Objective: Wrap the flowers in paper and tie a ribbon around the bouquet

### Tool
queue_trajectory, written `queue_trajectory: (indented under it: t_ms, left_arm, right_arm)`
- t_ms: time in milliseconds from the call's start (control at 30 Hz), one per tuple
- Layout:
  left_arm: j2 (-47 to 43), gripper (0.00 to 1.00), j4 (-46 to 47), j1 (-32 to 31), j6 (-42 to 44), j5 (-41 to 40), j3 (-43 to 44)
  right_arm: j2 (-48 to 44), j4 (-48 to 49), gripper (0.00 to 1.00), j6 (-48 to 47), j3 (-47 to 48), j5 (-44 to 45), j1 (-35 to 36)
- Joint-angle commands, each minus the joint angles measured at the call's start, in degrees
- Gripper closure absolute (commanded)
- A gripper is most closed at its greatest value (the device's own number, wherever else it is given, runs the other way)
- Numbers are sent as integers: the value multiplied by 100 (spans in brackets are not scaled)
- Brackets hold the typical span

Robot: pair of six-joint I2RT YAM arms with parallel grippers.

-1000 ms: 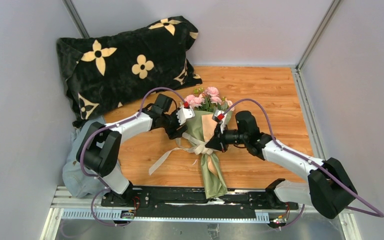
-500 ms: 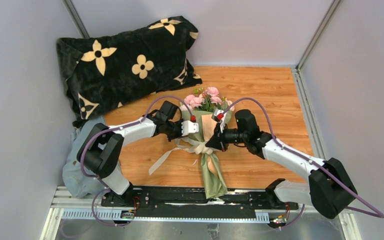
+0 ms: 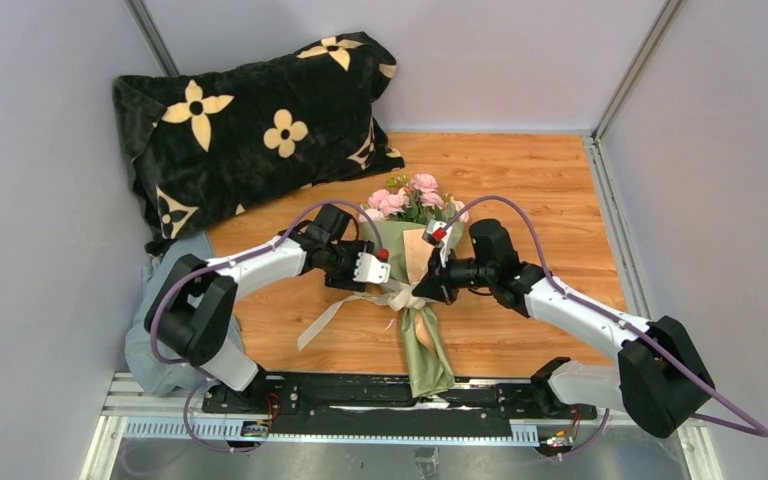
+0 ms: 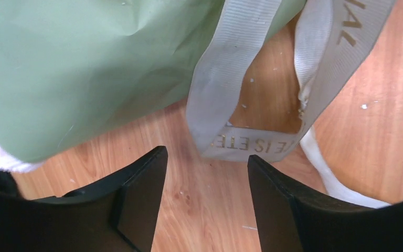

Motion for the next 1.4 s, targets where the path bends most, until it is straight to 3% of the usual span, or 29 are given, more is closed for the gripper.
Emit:
queue_trajectory:
  t_ms: [0,67,233,300,367,400,567,767,967,1133,1367]
  left_arm:
    - [498,33,-231,-2,519,-43,421]
    - [649,35,-142,-28,420,-35,528]
    - [785,59,-128,-52,397,38,586]
    - [749,74,-198,-89,432,81,557]
    - [641,97,-218,-126,433,122,482]
    - [548,100,-233,-132,418,140,449]
    - [-183,100,-751,-128,205,196,507]
    - [-1932,100,-1735,-287,-258,898,581]
    - [-2843,100,-1702,-2098,-805,923,184]
    - [-2241,100,-96,-2902,-2037,1242,352]
    - [-1275,100,1600,-4317,-2780,1427,720]
  right_arm:
    - [-106,-215,100,-195,122,72,-8]
    - [-106,-215,100,-213,97,75,-15]
    - [-82,-250,100,-281,106,61,-12]
    - [-48,-251,100,-281,132,62,-20]
    - [2,-244,100,-250,172,78,-31]
    - [27,-238,100,-224,198,79,-36]
    - [181,-277,100,-119,375,130,-87]
    - [546,-503,100,47,693,215,-268]
    - [864,-1092,100,-55,1184,438,-288]
    - [1012,-1251,100,-156,1388,610,-297]
    - [1274,-1320,100,-224,1556,799,-288]
